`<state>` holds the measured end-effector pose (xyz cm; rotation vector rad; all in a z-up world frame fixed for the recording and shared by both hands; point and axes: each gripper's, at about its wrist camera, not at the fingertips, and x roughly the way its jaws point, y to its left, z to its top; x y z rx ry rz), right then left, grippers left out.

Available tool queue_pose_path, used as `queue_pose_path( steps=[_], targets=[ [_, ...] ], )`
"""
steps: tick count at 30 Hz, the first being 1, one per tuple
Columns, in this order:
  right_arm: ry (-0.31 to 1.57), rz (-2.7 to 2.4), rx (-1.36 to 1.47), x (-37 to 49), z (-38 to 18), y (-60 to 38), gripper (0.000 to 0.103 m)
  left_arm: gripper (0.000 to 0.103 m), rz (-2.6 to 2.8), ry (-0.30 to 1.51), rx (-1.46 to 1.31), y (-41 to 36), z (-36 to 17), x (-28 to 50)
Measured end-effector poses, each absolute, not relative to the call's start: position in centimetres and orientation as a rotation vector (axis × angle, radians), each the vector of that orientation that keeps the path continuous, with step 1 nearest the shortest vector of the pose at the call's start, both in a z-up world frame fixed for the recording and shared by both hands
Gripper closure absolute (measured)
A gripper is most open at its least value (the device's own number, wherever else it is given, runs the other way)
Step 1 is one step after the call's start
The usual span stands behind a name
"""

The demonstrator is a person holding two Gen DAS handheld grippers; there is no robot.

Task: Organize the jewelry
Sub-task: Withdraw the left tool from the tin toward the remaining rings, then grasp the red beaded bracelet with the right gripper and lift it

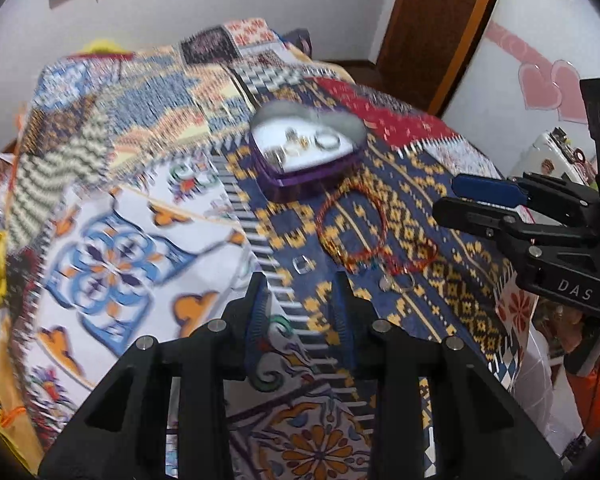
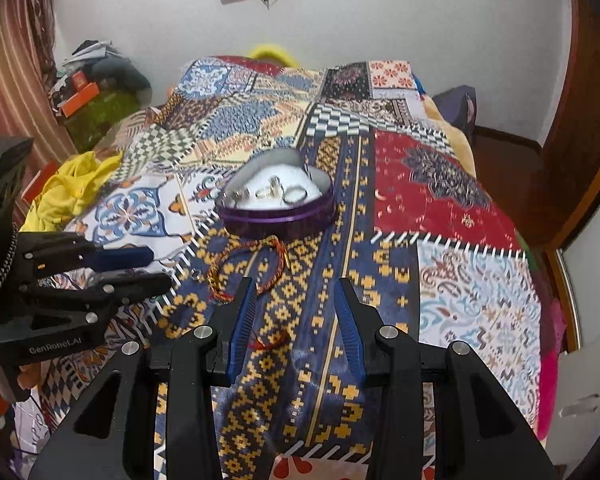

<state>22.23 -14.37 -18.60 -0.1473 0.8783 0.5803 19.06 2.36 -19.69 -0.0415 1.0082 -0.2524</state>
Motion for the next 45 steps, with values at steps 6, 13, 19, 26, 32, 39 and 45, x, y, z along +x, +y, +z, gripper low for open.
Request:
queue_pose_path(
  steps=[6, 13, 19, 26, 32, 39, 45],
  targets=[
    [0.899, 0.572, -0.141, 22.6, -19.3, -14.7, 0.066, 0.071, -0.257, 1.029, -0.037, 1.7, -21.0, 20.0],
    [0.908, 0.584, -0.122, 23.5, -19.7, -14.4, 0.066, 0.074, -0.242, 1.021, -0.061, 1.8, -21.5, 21.2],
    [0.89, 0.601, -0.159, 24.4, -19.8, -12.6, 0.066, 0.079, -0.23, 1.005, -0.051, 1.7, -21.7, 21.2],
    [0.91, 0.637, -0.218, 25.9, -20.6, -10.8, 0.066, 0.095, -0.226, 1.003, -0.067, 2.2, -21.8, 21.5],
    [0.886, 0.643, -0.325, 25.6, -21.2, -9.7, 0.091, 0.095, -0.228, 0.992, -0.08, 2.6, -21.5, 21.1],
    [0.863, 0.654, -0.315, 24.9, -20.6, -10.3, 0.096, 0.095, -0.216, 0.974, -0.087, 3.1, -20.9, 20.6],
    [0.828, 0.636, -0.283, 24.3, -19.0, -11.4, 0.096, 0.095, -0.201, 0.958, -0.085, 3.7, -19.8, 20.3]
  ],
)
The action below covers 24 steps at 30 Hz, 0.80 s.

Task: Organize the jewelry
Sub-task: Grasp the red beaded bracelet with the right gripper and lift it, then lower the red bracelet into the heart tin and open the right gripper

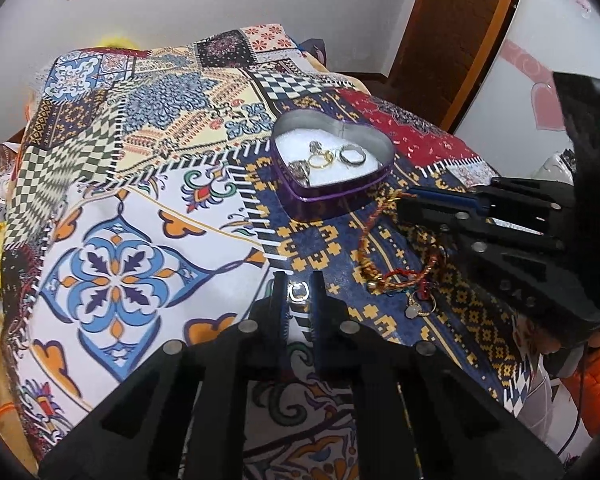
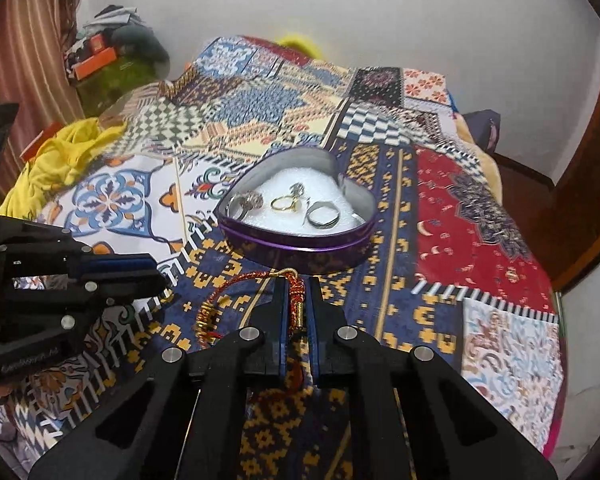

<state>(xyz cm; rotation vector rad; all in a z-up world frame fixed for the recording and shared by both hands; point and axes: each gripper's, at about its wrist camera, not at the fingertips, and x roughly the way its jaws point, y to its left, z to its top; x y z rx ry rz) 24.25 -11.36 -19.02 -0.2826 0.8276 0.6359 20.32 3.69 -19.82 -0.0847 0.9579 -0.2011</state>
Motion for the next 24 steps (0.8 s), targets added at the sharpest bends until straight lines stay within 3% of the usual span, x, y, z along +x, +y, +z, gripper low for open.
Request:
queue_pose_path(
  steps=[24],
  targets=[
    [0.673, 0.573, -0.13, 25.5, -12.6, -13.6, 0.096, 0.095, -0.177, 0.776, -0.056, 3.8, -12.0, 20.5]
  ],
)
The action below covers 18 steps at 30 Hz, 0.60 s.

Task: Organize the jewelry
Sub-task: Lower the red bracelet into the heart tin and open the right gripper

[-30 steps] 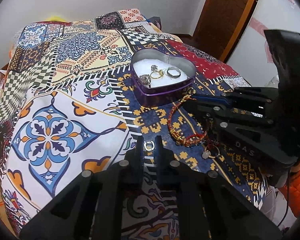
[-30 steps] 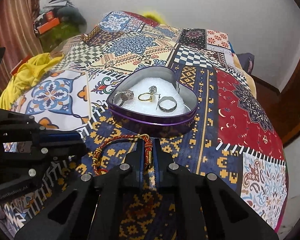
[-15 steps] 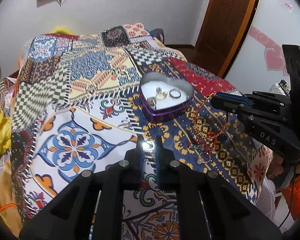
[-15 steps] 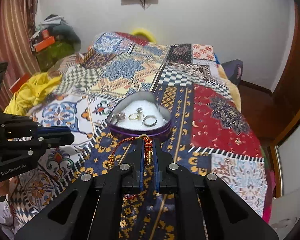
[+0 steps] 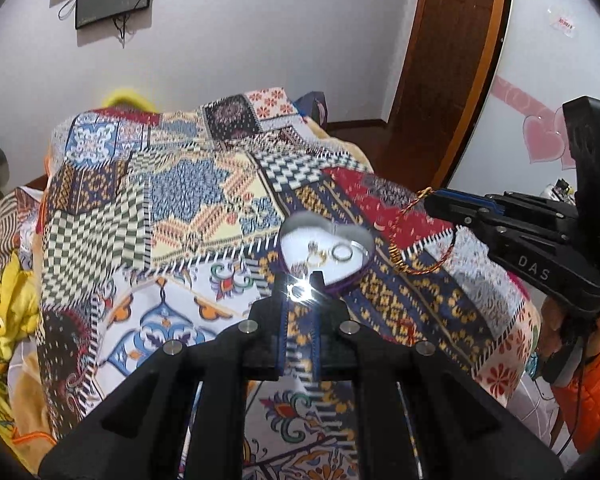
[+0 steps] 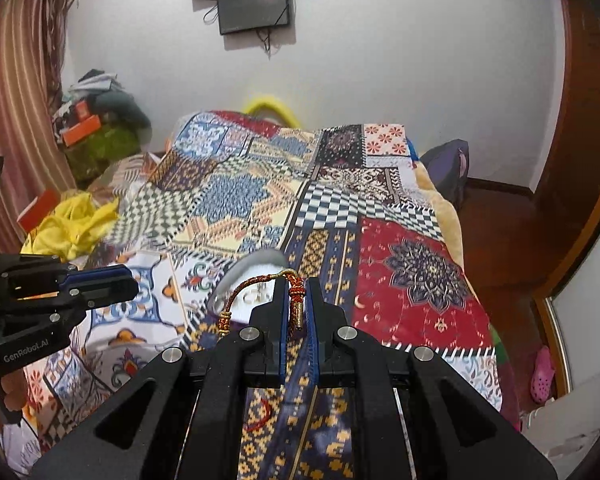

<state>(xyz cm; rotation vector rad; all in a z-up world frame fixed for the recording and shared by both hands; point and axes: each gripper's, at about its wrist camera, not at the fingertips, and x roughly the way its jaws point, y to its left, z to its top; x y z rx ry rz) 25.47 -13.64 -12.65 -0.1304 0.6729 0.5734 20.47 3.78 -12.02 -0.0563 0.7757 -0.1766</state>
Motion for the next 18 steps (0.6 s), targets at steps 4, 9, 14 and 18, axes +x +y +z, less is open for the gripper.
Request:
queue_pose_path(
  steps=[4, 9, 14, 18],
  targets=[
    [0.666, 0.575, -0.111, 26.3, -12.6, -13.1, 0.096, 0.095, -0.181, 0.752, -0.052, 3.5, -11.4, 21.4],
    [0.682, 0.579, -0.089, 27.6, -13.3, -12.4, 0.096, 0.095, -0.188, 0.748, -0.069, 3.5, -11.7, 22.7],
    [0.723, 0.589, -0.079, 28.8, -14.7, -11.4, 0.096, 0.095, -0.196, 0.769, -0.085, 3.5, -12.8, 24.2],
    [0.756, 0.586, -0.09, 29.6, -15.7, -11.0, 0.096, 0.095, -0.205, 0.798, -0.093, 3.3, -14.0, 25.7]
  ],
)
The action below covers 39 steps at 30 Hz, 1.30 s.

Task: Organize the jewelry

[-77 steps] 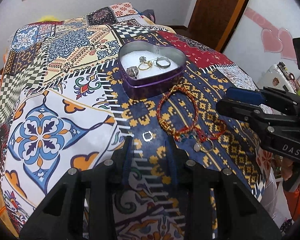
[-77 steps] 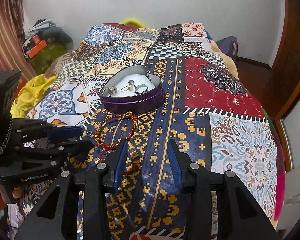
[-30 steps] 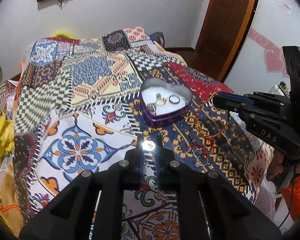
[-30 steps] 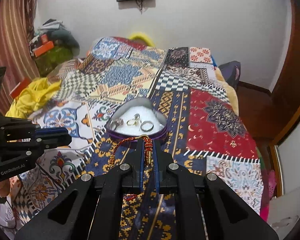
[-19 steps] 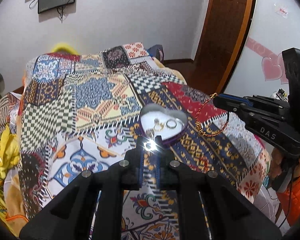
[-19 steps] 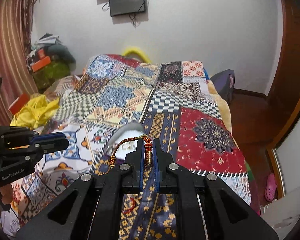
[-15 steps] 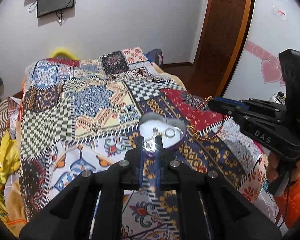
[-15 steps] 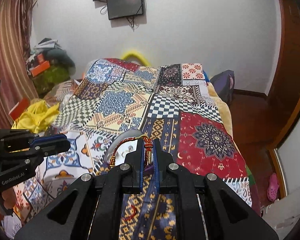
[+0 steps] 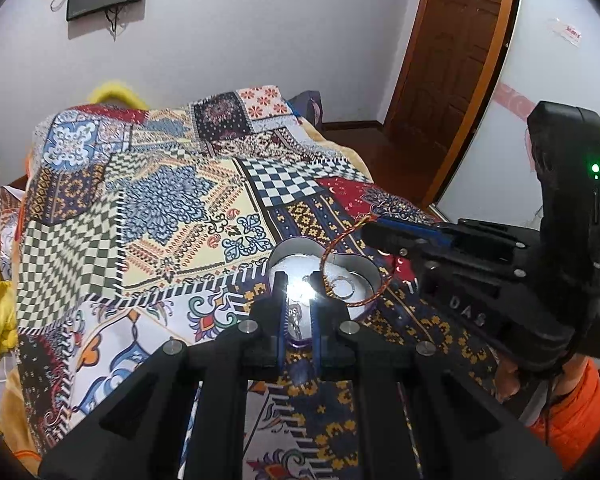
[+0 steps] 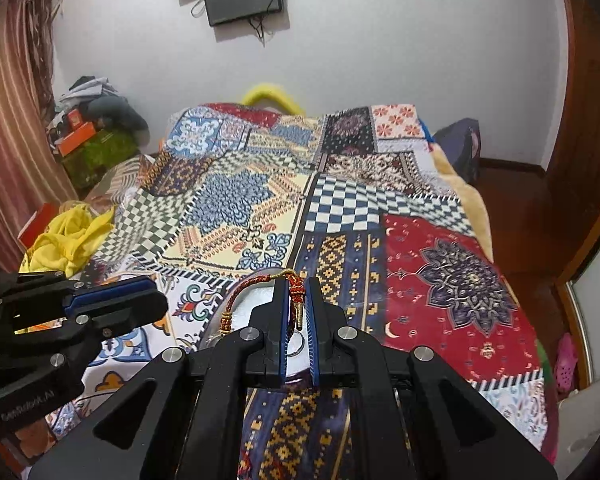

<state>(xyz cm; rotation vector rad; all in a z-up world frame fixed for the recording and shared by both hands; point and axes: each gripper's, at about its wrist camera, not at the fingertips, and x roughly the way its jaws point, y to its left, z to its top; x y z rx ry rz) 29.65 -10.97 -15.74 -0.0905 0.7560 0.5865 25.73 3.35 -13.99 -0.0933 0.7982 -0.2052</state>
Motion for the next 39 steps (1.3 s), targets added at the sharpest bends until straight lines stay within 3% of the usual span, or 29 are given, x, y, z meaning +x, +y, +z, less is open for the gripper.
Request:
queue_pose_path(
  steps=[28, 34, 39],
  targets=[
    [0.868, 0.635, -0.195, 30.5, -18.1, -10.1, 0.095, 0.095, -0.239, 0.895, -0.088, 2.8, -17.6, 29.5],
    [0.867, 0.627, -0.166, 30.2, -17.6, -10.7, 0.08, 0.094, -0.226, 0.877, -0.086, 3.1, -16.5, 28.8],
    [0.842, 0.621, -0.148, 29.5, -16.4, -11.3, 0.079, 0.093, -0.212, 0.851, -0.087, 3.5, -15.1, 27.6]
  ],
)
